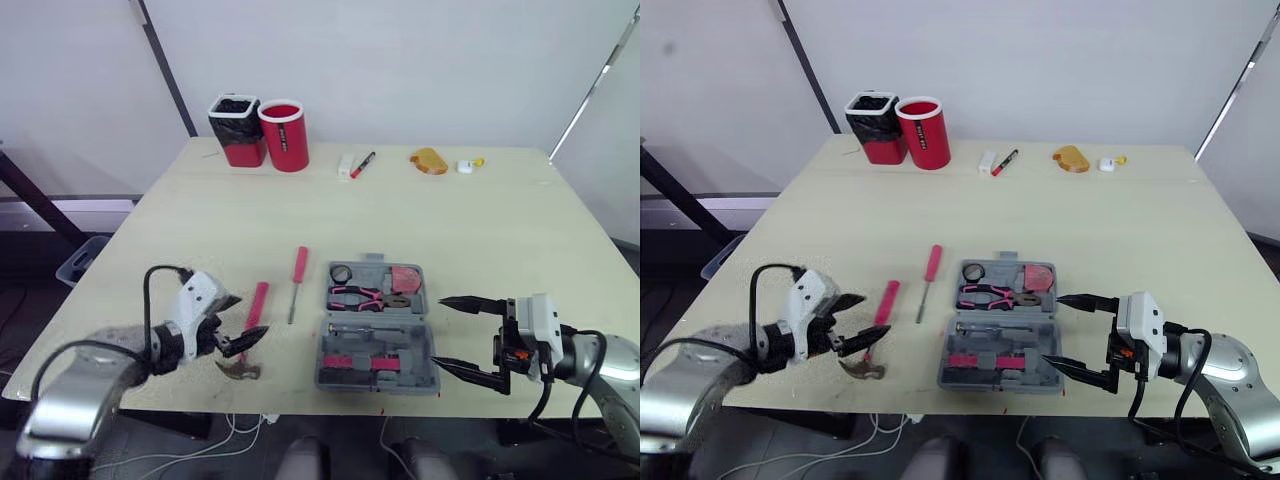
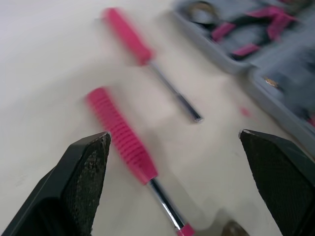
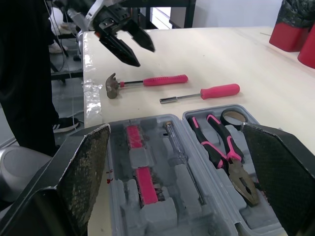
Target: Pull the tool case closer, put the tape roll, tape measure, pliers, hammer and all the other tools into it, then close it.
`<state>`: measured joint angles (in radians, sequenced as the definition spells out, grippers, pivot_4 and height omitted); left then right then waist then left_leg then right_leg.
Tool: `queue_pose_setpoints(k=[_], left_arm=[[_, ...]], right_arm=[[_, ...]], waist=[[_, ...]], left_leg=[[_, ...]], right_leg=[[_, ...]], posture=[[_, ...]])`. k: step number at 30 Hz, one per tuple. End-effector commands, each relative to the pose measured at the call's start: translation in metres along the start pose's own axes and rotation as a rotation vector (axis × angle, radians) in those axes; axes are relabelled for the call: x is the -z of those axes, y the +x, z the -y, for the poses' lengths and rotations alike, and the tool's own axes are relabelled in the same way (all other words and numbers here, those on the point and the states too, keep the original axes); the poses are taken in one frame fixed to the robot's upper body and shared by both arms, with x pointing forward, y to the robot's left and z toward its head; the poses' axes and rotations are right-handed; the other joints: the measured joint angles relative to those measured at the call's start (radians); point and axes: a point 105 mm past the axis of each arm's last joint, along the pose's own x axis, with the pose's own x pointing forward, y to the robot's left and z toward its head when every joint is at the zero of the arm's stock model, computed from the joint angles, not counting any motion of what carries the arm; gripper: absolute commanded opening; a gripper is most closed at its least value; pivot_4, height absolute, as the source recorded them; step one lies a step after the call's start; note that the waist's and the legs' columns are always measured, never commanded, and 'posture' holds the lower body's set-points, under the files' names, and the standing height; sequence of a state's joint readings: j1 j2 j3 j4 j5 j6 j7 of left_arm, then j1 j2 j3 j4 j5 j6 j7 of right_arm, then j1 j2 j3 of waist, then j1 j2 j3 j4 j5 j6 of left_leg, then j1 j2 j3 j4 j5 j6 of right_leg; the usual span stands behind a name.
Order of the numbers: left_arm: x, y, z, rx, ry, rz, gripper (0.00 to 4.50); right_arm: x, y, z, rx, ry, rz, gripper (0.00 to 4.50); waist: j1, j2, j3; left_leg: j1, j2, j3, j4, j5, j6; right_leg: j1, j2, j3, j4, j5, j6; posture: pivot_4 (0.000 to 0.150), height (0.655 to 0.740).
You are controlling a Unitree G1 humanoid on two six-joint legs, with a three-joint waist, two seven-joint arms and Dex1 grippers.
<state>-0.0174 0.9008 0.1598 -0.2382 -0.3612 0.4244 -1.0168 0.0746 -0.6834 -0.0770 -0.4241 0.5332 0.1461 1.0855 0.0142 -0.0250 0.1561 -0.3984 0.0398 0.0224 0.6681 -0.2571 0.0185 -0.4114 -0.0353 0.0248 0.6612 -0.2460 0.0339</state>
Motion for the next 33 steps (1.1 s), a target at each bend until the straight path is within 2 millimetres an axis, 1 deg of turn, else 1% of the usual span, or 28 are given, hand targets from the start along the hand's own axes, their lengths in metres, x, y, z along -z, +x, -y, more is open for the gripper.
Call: queue_pose_setpoints(k=[1, 2, 3, 4, 6, 7, 9, 13, 18, 21, 24, 28, 33], left_arm=[[0.002, -0.005, 0.005, 0.269, 0.301, -0.072, 4.44], [0.003, -0.006, -0.002, 0.319, 0.393, -0.102, 4.44], [0.004, -0.006, -0.008, 0.344, 0.447, -0.114, 4.44], [0.001, -0.004, -0.014, 0.381, 0.508, -0.126, 4.44], [-0.002, -0.002, -0.022, 0.428, 0.578, -0.133, 4.44], [-0.008, 0.002, -0.026, 0.474, 0.635, -0.140, 4.44], [-0.011, 0.006, -0.030, 0.551, 0.748, -0.187, 4.44], [-0.005, 0.010, -0.035, 0.668, 0.912, -0.275, 4.44], [0.001, 0.013, -0.039, 0.830, 1.139, -0.366, 4.44], [0.003, 0.017, -0.041, 0.926, 1.251, -0.416, 4.44], [0.005, 0.025, -0.038, 1.000, 1.324, -0.423, 4.44], [0.012, 0.034, -0.029, 1.122, 1.408, -0.433, 4.44], [0.018, 0.039, -0.026, 1.185, 1.468, -0.452, 4.44]], right_arm=[[-0.011, 0.004, 0.000, -0.004, -0.053, 0.034, 4.50], [-0.012, 0.005, 0.000, -0.003, -0.054, 0.038, 4.50], [-0.012, 0.006, 0.001, -0.002, -0.054, 0.039, 4.50], [-0.012, 0.007, 0.002, -0.002, -0.057, 0.040, 4.50], [-0.011, 0.008, 0.003, 0.000, -0.064, 0.037, 4.50], [-0.011, 0.008, 0.005, 0.001, -0.073, 0.030, 4.50], [-0.011, 0.007, 0.007, 0.003, -0.084, 0.022, 4.50], [-0.012, 0.008, 0.010, -0.002, -0.089, 0.024, 4.50], [-0.018, 0.008, 0.015, 0.013, -0.120, 0.036, 4.50], [-0.018, 0.007, 0.014, 0.013, -0.121, 0.032, 4.50], [-0.017, 0.005, 0.012, 0.015, -0.118, 0.026, 4.50], [-0.016, 0.002, 0.013, 0.036, -0.119, 0.017, 4.50], [-0.014, 0.001, 0.012, 0.044, -0.117, 0.015, 4.50]], waist=[[0.000, 0.000, 0.000], [0.000, 0.001, 0.000], [0.001, 0.002, 0.001], [0.000, 0.002, 0.001], [0.000, 0.001, 0.001], [0.000, 0.001, 0.001], [0.002, 0.000, 0.002], [-0.002, 0.000, 0.002], [-0.004, -0.001, 0.003], [0.001, -0.002, 0.003], [0.003, -0.002, 0.003], [-0.001, -0.005, 0.005], [-0.003, -0.006, 0.006]], left_leg=[[0.000, 0.000, 0.000, 0.000, 0.000, 0.000], [0.000, 0.000, 0.000, 0.000, 0.000, 0.000], [0.000, 0.000, 0.001, 0.000, 0.000, 0.000], [-0.001, 0.000, 0.001, 0.000, 0.000, 0.000], [-0.002, 0.000, 0.000, 0.000, 0.000, 0.000], [-0.002, 0.000, 0.000, 0.000, 0.000, 0.000], [-0.003, -0.001, 0.000, 0.001, 0.000, 0.000], [-0.003, -0.001, 0.000, 0.001, 0.000, 0.000], [-0.003, 0.000, -0.001, 0.001, 0.000, 0.000], [-0.003, 0.000, -0.001, 0.001, 0.000, 0.000], [-0.004, 0.000, 0.000, 0.002, 0.000, 0.000], [-0.004, 0.000, -0.001, 0.002, 0.000, 0.000], [-0.004, 0.000, -0.001, 0.002, 0.000, 0.000]], right_leg=[[0.000, 0.000, 0.000, 0.000, 0.000, 0.000], [0.000, 0.000, 0.000, 0.000, 0.000, 0.000], [0.000, 0.000, 0.000, 0.000, 0.000, 0.000], [-0.001, 0.000, 0.000, 0.000, 0.000, 0.000], [-0.001, 0.001, -0.001, 0.000, 0.000, 0.000], [-0.001, 0.001, -0.001, 0.000, 0.000, 0.000], [-0.001, 0.001, -0.001, 0.000, 0.000, 0.000], [-0.001, 0.002, 0.000, -0.001, 0.002, 0.004], [-0.001, 0.004, 0.000, 0.000, 0.002, 0.005], [-0.001, 0.004, 0.000, 0.000, 0.002, 0.005], [-0.001, 0.003, 0.000, 0.000, 0.002, 0.005], [-0.001, 0.003, 0.000, 0.000, 0.003, 0.005], [-0.001, 0.003, 0.000, 0.000, 0.003, 0.005]], posture=[[0.150, 0.7400], [0.150, 0.7400], [0.150, 0.7400], [0.150, 0.7400], [0.150, 0.7400], [0.150, 0.7400], [0.150, 0.7400], [0.150, 0.7400], [0.150, 0.7400], [0.150, 0.7400], [0.150, 0.7400], [0.150, 0.7400], [0.150, 0.7400]])
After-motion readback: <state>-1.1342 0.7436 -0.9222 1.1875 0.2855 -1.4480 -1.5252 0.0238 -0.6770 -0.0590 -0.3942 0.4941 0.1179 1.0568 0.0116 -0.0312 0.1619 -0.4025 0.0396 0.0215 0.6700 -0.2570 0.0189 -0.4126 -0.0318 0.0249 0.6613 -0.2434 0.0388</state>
